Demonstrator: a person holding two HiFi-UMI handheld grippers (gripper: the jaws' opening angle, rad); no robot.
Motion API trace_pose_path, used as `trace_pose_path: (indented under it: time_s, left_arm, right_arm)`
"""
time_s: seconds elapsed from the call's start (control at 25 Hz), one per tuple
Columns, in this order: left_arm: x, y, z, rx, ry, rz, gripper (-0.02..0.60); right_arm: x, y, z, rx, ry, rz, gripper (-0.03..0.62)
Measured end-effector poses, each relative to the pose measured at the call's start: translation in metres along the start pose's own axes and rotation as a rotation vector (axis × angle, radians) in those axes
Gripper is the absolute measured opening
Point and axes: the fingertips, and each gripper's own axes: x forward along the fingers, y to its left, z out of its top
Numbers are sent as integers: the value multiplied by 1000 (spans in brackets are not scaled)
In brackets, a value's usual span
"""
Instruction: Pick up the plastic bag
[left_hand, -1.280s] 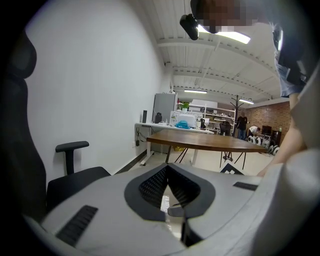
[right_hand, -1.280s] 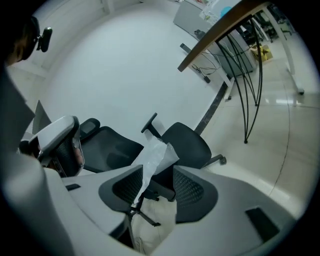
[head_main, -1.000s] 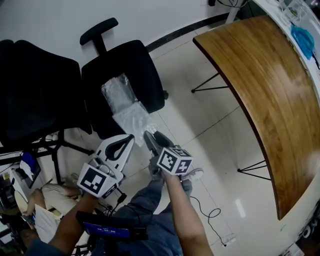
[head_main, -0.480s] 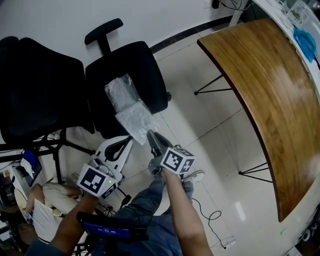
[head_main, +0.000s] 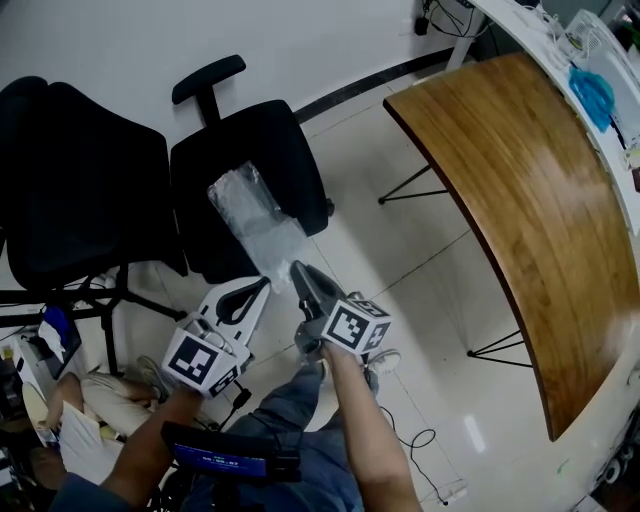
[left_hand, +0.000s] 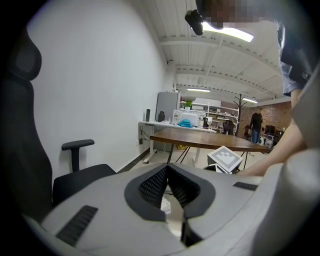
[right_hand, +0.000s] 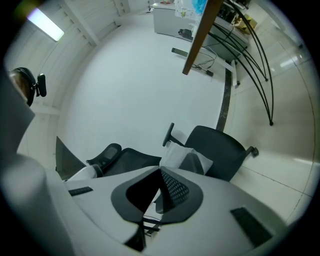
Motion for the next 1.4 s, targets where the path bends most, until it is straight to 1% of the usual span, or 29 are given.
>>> trace_pose_path:
  time_s: [0.24,0.6,0.76,0.84,1.0,1.2,1.4]
  left_arm:
    - [-3,-8,23,-10,-43,-2,6]
    - [-13,-16,84,-13,-152,-2,6]
    - [-6,-24,117,-20,-216,-19,6]
    - [-1,-30,133,-11,-257,-34,6]
    - [1,-44,162,-2,-294,-60,6]
    - [17,-62,210,23,-356,-98,6]
    - [29,-77,255,28,-414,-86,6]
  right_arm:
    - [-5,39,26,-81,5,26,4]
    - [-12,112,93,-268,3,61,4]
    - [-16,141,130,-349,-11,68,3]
    - [-19,154,146,-391,-16,72,3]
    - [-29,183,166,-449,-17,87,3]
    - [-50,210,202,-517,-55,106,3]
    - [-73,231,242,-573,-90,142,3]
